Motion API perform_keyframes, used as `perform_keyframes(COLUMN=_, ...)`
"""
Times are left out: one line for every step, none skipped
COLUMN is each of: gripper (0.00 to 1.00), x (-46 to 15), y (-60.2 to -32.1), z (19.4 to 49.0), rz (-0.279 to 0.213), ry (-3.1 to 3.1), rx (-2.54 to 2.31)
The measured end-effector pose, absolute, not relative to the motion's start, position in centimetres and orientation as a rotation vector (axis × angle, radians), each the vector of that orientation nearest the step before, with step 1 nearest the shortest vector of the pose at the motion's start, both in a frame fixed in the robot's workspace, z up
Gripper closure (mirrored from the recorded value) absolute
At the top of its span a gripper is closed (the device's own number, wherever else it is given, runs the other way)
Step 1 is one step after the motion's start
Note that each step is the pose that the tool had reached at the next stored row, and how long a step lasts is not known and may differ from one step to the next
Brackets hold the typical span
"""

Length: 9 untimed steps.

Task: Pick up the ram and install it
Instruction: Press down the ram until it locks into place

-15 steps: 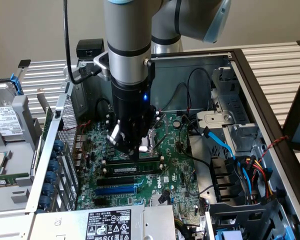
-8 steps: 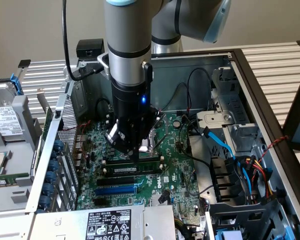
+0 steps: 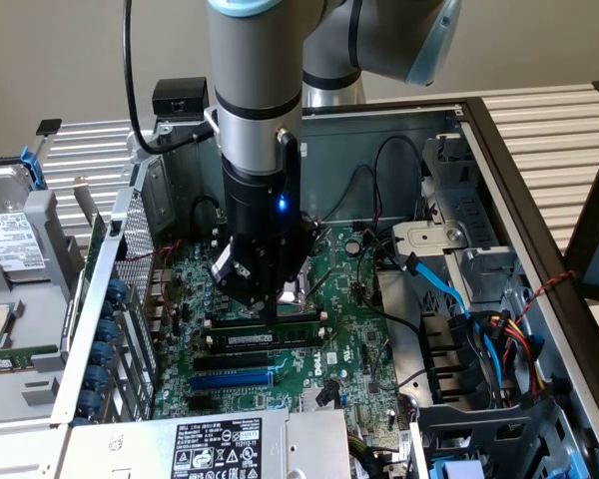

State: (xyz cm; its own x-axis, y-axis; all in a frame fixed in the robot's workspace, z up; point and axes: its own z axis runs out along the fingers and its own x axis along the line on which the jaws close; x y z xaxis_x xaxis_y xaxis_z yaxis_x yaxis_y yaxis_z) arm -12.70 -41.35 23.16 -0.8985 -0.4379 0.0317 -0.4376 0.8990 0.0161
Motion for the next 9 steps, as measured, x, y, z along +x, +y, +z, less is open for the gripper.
perform_keyframes(gripper=0.89, x=-12.70, y=-41.35, z=23.13, rz=-0.014, ry=-3.034, rx=0.672)
perform_keyframes(gripper=0.89, x=-12.70, y=-41.35, z=23.09, rz=-0.014, ry=-3.040, rx=0.645)
perform_keyframes(gripper=0.89, x=-12.70, y=-41.35, z=23.05, rz=-0.015, ry=-3.045, rx=0.617)
perform_keyframes(gripper=0.89, x=-12.70, y=-41.35, z=23.01, rz=-0.015, ry=-3.051, rx=0.592)
perform_keyframes(gripper=0.89, x=-12.70, y=-41.35, z=22.97, rz=-0.016, ry=-3.056, rx=0.563)
perform_keyframes(gripper=0.89, x=-12.70, y=-41.35, z=22.93, rz=-0.016, ry=-3.061, rx=0.538)
perform_keyframes(gripper=0.89, x=-12.70, y=-41.35, z=22.90, rz=-0.017, ry=-3.065, rx=0.511)
perform_keyframes(gripper=0.89, x=-12.70, y=-41.35, z=22.87, rz=-0.017, ry=-3.070, rx=0.484)
perform_keyframes(gripper=0.89, x=-12.70, y=-41.35, z=22.84, rz=-0.017, ry=-3.074, rx=0.458)
